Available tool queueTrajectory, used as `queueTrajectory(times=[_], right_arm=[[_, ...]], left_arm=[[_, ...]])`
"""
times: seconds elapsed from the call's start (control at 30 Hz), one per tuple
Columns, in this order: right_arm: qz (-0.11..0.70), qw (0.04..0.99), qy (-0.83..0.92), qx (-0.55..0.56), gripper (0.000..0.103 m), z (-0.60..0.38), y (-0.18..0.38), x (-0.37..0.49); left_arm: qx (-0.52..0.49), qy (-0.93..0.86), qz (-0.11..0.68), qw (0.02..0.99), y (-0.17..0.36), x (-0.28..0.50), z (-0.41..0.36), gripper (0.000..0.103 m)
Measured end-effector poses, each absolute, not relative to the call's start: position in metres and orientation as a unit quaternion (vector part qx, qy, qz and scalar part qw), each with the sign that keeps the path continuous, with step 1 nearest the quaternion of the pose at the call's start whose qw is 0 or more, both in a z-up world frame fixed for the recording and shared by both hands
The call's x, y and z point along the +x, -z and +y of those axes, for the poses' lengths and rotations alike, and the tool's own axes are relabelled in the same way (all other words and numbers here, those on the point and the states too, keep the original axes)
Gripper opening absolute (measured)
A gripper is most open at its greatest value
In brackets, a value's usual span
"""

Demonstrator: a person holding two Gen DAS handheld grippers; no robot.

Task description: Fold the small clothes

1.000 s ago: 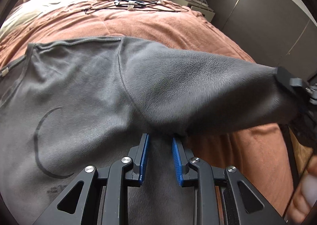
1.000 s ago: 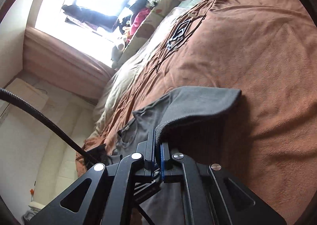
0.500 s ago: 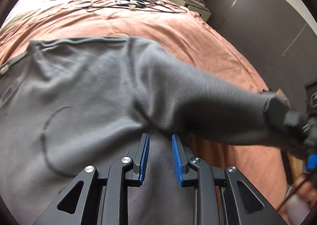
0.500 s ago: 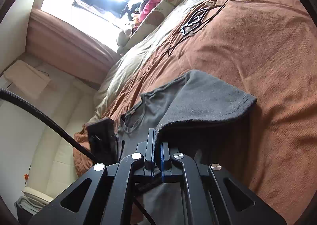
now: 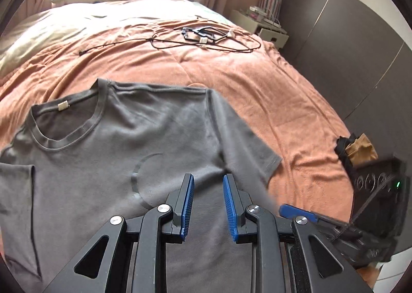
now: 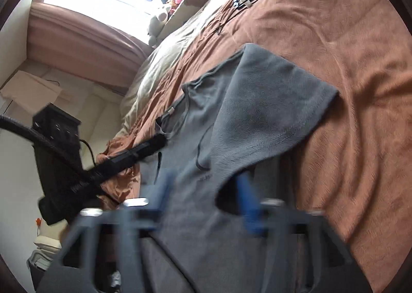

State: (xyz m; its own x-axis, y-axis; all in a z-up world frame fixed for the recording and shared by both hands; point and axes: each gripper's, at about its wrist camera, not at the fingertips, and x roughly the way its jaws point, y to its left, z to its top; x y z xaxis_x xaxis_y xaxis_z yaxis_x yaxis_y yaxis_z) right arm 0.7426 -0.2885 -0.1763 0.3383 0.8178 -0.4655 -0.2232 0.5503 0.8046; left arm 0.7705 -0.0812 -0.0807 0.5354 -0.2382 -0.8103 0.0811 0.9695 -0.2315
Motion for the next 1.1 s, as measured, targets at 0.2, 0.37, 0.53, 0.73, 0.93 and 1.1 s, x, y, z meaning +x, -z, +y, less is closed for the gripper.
queueTrajectory(times=[0.2, 0.37, 0.53, 0.73, 0.93, 1.1], right_arm=[[0.435, 0.768, -0.289, 0.37, 0.082, -0.344, 0.175, 0.726], [0.424, 0.778, -0.258, 0.386, 0.082, -0.37, 0.177, 0.726], [0.44, 0.76, -0.237, 0.415, 0.068, -0.384, 0.191, 0.732], [0.424, 0.761, -0.218, 0.44, 0.053, -0.403, 0.195, 0.732], [0.429, 0.765, -0.199, 0.437, 0.044, -0.402, 0.201, 0.73], [0.431, 0.766, -0.197, 0.434, 0.044, -0.4, 0.193, 0.723]], left_arm=[[-0.065, 0.117, 0.474, 0.871, 0.071, 0.77, -0.11, 0.026], [-0.05, 0.138, 0.489, 0.86, 0.088, 0.779, -0.142, 0.026], [-0.037, 0.145, 0.497, 0.855, 0.108, 0.795, -0.168, 0.032], [-0.029, 0.157, 0.501, 0.851, 0.13, 0.817, -0.195, 0.044], [-0.026, 0.162, 0.513, 0.843, 0.153, 0.835, -0.215, 0.044], [-0.018, 0.145, 0.547, 0.824, 0.182, 0.849, -0.223, 0.045]])
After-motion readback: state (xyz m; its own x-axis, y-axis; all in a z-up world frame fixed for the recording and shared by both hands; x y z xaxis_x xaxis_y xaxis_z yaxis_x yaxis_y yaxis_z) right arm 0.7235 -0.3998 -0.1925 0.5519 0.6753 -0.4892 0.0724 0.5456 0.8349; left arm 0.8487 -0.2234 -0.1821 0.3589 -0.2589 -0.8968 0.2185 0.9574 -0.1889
